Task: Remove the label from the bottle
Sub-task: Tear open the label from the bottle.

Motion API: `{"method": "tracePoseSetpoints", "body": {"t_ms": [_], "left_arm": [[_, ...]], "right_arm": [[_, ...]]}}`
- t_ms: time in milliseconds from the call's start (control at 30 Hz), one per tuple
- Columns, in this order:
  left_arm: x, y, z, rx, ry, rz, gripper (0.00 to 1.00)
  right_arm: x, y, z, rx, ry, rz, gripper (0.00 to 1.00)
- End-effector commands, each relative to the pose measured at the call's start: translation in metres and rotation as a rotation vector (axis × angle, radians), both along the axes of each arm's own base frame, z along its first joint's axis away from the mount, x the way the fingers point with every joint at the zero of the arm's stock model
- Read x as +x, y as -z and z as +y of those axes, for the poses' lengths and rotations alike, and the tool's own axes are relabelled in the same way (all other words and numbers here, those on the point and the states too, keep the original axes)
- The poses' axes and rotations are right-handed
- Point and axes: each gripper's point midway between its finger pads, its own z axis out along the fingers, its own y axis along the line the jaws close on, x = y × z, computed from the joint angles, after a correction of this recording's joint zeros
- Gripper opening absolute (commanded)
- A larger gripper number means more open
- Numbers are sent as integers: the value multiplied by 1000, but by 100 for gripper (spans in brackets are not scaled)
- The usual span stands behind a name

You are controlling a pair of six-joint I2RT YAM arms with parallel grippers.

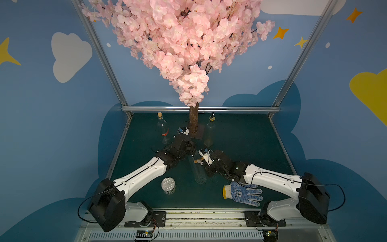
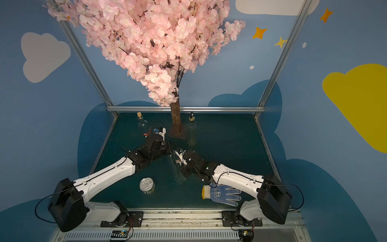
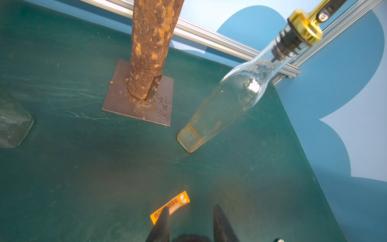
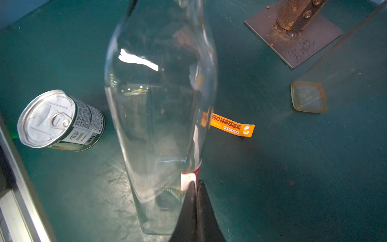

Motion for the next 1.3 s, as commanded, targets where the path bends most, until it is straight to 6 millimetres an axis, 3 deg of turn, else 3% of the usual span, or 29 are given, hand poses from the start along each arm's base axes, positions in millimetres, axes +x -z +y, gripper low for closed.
{"method": "tracePoseSetpoints", "body": {"t_ms": [0,1267], "left_arm": [[-8,1,-1,34,47,-5,2],[-13,-4,-4,-8,84,-58,2]], "right_arm": [[14,0,-16,-24,80,-30,0],[22,9,-26,-43,116,-10,0]]}}
